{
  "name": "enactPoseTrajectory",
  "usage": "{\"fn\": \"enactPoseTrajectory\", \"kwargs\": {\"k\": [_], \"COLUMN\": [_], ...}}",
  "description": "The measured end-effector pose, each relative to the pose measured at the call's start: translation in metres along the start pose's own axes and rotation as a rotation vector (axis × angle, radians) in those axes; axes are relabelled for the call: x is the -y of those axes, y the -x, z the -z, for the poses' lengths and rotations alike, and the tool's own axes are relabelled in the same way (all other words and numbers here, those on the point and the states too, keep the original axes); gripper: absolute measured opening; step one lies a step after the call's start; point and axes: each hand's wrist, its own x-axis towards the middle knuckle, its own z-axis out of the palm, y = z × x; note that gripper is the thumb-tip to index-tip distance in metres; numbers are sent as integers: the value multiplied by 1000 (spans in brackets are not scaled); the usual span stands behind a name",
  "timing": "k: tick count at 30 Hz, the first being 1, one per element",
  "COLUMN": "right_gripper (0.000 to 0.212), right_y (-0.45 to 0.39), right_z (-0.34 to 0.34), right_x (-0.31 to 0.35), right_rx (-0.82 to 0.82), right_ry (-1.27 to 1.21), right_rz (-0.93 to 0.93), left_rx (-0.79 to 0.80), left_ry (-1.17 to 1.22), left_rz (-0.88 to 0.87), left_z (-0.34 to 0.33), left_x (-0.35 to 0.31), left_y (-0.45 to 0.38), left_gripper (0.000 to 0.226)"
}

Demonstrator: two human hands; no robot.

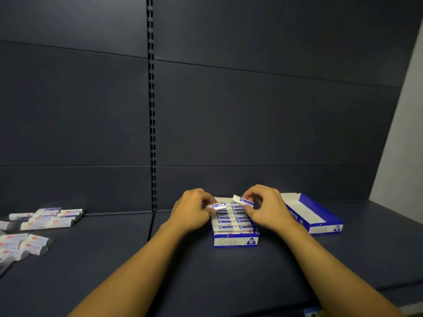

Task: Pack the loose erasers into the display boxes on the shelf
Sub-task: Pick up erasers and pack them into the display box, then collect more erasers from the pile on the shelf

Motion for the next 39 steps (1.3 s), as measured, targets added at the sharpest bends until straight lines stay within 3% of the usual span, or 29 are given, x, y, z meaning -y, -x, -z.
{"fn": "enactPoseTrajectory", "kwargs": {"k": [10, 19, 39], "right_gripper": [20, 18, 22], "right_y": [5, 3, 2], "right_z": [-20, -10, -11], "right_x": [-36, -51, -47], "right_rx": [-16, 149, 275], "right_ry": [-270, -284, -252], "right_rz": [139, 75, -56], "left_rx": [-83, 21, 311], "left_ry": [10, -32, -4], "left_rz": [-91, -97, 15], "left_z": [-14, -7, -8], "left_x": [-1, -11, -22], "left_y": [0, 11, 12], "left_gripper": [18, 18, 24]}}
